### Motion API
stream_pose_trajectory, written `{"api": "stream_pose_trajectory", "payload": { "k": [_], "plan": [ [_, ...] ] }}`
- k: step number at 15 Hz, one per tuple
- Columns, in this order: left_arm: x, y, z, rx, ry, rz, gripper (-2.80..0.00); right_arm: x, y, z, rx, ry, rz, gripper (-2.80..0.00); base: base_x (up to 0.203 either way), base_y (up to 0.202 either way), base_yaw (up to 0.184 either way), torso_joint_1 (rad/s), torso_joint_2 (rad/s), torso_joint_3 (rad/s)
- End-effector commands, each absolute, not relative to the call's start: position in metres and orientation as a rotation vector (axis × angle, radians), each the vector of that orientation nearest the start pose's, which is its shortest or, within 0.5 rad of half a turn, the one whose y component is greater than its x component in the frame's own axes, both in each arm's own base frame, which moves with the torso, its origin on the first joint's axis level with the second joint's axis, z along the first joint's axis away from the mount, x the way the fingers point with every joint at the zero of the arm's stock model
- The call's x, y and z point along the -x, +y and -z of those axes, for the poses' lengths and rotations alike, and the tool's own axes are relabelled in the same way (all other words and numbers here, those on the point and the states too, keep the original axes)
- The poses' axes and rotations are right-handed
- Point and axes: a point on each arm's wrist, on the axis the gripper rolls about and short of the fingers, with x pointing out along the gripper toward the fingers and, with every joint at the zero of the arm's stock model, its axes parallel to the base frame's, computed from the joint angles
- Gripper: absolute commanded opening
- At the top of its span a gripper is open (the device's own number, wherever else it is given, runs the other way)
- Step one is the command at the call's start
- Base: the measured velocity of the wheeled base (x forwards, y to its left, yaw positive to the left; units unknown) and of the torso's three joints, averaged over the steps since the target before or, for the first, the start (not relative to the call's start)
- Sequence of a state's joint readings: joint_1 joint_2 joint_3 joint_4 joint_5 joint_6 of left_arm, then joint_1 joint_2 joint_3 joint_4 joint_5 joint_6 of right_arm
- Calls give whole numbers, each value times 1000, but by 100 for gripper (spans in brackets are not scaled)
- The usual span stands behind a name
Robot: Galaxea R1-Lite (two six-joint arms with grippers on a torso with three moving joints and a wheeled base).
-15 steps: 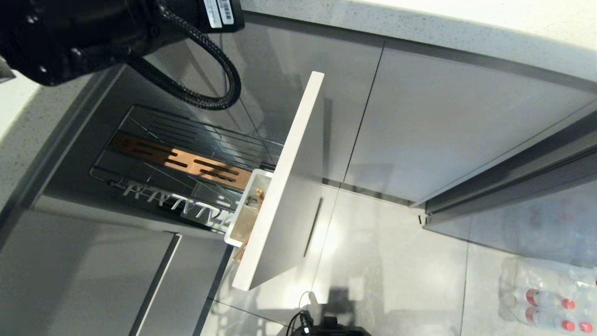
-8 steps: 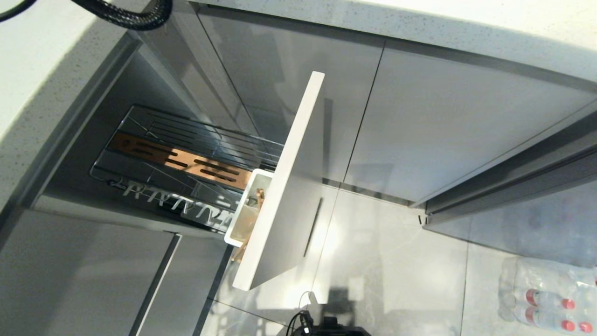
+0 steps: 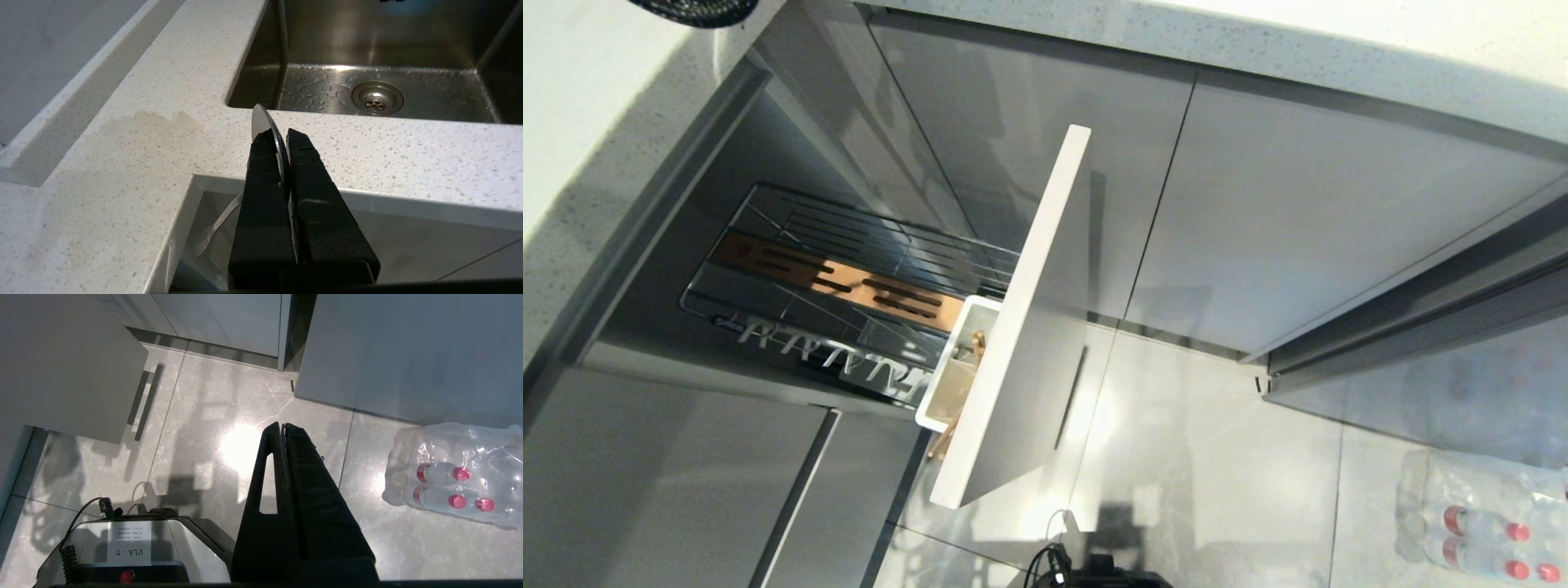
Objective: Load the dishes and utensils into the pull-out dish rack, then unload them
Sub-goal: Take the spoon out of the cupboard
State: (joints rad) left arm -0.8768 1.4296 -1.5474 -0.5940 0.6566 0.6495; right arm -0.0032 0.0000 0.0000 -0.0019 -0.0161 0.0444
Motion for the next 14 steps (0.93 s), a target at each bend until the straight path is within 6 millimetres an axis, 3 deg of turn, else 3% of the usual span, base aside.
{"api": "stream_pose_trajectory", "payload": {
  "k": [1, 5, 9, 11, 14],
  "plan": [
    [-137, -144, -456, -161, -548, 27, -280, 23, 0, -76, -44, -2, 18, -280, 0, 0, 0, 0, 0, 0],
    [-139, -145, -455, -200, -544, 16, -280, 23, 0, -76, -45, -3, 20, -280, 0, 0, 0, 0, 0, 0],
    [-127, -130, -497, -96, -612, -38, -280, 23, 0, -76, -46, -2, 20, -280, 0, 0, 0, 0, 0, 0],
    [-129, -131, -511, -70, -610, -67, -280, 23, 0, -76, -45, -3, 18, -280, 0, 0, 0, 0, 0, 0],
    [-142, -139, -505, -127, -560, -87, -280, 23, 0, -76, -45, -3, 19, -280, 0, 0, 0, 0, 0, 0]
  ]
}}
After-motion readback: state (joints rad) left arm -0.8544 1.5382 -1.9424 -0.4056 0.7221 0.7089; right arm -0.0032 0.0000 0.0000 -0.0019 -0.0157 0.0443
